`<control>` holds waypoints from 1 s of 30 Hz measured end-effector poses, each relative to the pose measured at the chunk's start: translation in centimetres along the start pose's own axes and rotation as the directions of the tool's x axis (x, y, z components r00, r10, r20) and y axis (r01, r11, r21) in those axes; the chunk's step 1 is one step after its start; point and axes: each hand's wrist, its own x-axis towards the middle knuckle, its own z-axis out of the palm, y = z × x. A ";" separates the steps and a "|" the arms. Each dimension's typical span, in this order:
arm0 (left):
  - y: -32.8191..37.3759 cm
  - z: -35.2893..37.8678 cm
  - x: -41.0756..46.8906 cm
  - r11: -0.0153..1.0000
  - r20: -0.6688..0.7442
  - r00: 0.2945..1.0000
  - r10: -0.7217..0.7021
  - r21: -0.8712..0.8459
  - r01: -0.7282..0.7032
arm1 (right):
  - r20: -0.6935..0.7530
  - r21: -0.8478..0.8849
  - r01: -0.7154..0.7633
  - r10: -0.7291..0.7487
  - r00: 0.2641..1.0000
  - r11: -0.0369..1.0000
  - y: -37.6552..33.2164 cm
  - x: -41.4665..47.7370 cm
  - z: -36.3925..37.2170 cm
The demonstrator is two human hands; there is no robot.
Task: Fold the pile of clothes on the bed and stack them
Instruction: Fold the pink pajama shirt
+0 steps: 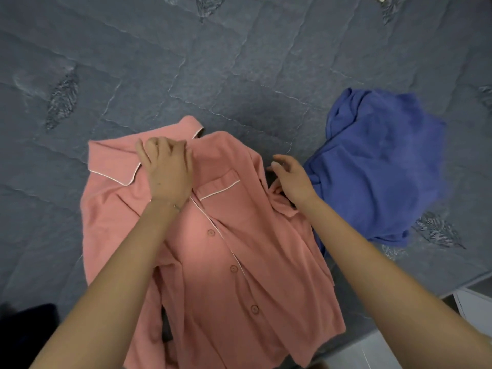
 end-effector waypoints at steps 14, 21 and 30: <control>1.6 -1.8 1.0 0.901 0.052 0.982 0.180 -0.410 -0.144 | 0.275 -0.070 0.220 -0.193 0.942 0.973 -1.6 -1.2 1.7; 8.0 -2.5 3.6 0.923 0.475 0.847 0.238 -0.383 -0.044 | 0.124 0.008 0.322 -0.321 0.939 0.947 -3.4 -2.1 -0.2; 8.5 -2.7 3.6 0.963 0.751 0.605 0.265 -0.170 -0.211 | 0.037 -0.127 0.428 -0.427 0.903 0.895 -2.3 -1.7 -1.6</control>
